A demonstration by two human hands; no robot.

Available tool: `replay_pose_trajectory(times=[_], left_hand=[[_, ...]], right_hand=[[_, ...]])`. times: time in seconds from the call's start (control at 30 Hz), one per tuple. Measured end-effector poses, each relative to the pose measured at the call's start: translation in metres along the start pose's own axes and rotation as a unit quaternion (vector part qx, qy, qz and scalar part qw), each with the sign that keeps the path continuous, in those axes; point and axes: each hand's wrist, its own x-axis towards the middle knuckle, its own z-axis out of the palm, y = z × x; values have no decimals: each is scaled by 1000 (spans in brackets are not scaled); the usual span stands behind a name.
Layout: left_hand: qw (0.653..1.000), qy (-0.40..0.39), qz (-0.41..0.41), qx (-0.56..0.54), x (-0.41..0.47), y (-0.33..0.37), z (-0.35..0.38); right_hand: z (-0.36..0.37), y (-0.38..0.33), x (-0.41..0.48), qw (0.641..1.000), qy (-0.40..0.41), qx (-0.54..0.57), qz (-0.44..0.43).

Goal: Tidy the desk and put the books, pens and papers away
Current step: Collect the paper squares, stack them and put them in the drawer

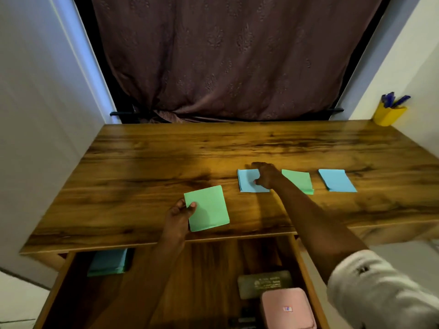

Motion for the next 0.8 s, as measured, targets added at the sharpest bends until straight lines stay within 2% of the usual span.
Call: replay_pose_trajectory(times=[0.07,0.13,0.3,0.4,0.47,0.57,0.63,0.73,0.8], left_hand=[[1000,22,1,-3,3,-6,11],[999,44,-1,-8,6,-13,21],[996,76,-12,-48,10,-27,40],[992,89,-22,-82,9,-36,52],[990,101,-29,-99,6,-39,61],[987,110,-33,-117,1,-48,71],[985,119,-30,-125,-1,-53,76],[982,137,-35,-127,-4,-58,81],[981,145,-36,-126,-7,-60,82]], right_hand=[[-4,6,14,996,-66,-44,-48],[-3,10,19,992,-97,-54,-59],[-2,11,21,994,-85,-45,-58],[4,14,8,993,-12,103,-50],[8,18,-6,976,29,215,-19],[16,27,-22,961,47,273,22],[18,30,-33,965,47,258,17],[23,25,-49,993,9,106,-41],[28,17,-58,999,-7,24,-48]])
